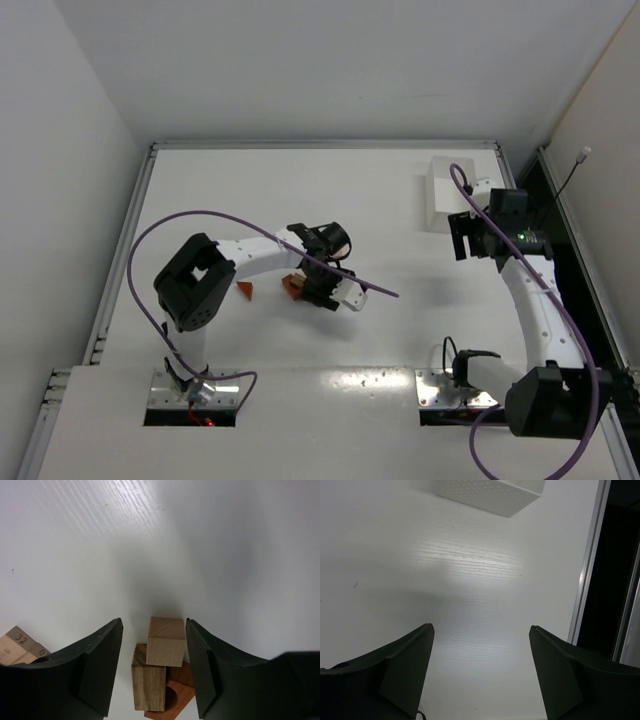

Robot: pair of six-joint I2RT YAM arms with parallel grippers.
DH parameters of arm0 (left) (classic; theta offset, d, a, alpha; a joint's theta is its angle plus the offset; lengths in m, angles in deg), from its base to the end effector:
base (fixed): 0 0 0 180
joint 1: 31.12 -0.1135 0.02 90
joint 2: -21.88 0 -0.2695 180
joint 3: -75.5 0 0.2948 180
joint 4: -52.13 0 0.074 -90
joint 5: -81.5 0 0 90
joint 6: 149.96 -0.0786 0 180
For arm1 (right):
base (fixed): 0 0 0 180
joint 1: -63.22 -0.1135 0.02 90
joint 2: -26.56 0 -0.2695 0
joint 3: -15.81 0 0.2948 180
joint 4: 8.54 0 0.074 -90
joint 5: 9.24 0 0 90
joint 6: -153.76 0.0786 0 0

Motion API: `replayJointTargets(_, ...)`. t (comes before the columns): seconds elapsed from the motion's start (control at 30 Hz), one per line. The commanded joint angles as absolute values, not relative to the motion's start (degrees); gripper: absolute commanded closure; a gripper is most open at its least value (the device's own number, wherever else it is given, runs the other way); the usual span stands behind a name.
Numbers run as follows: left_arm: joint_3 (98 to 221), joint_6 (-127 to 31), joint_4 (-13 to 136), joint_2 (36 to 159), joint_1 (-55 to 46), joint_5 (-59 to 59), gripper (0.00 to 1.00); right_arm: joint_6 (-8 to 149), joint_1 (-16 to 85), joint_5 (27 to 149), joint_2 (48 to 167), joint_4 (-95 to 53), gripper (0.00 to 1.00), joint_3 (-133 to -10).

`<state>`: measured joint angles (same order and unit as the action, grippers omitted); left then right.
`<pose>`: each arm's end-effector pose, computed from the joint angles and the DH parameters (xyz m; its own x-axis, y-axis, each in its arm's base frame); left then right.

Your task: Build the wood block tower

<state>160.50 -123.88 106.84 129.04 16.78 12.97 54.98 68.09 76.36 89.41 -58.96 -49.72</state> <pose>0.2508 -0.3205 0.1165 0.3832 0.8226 -0.4200 0.9145 -0.4018 0.0473 0.2924 -0.0310 0.2543 -0.7496 -0.0889 -0.6559 0.0219 0.9871 -0.1588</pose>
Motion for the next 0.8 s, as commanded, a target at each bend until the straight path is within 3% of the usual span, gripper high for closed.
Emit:
replayJointTargets(0.0, 161.5, -125.3, 109.9, 128.5, 15.6, 15.5, 0.50, 55.7, 68.8, 77.8, 89.1, -58.0, 0.26, -49.1)
replayJointTargets(0.57, 156.6, -126.0, 109.5, 124.7, 14.5, 15.5, 0.51, 56.2, 71.8, 81.0, 90.8, -58.0, 0.26, -49.6)
replayJointTargets(0.63, 156.6, -126.0, 108.9, 125.3, 13.9, 15.5, 0.54, 56.7, 72.4, 81.0, 90.8, -58.0, 0.26, -49.6)
replayJointTargets(0.67, 156.6, -126.0, 108.9, 125.3, 13.9, 15.5, 0.63, 56.7, 72.4, 81.0, 90.8, -58.0, 0.26, -50.2)
replayJointTargets(0.77, 156.6, -126.0, 108.4, 125.9, 13.4, 15.5, 0.75, 56.7, 72.4, 81.6, 91.3, -58.5, 0.26, -50.2)
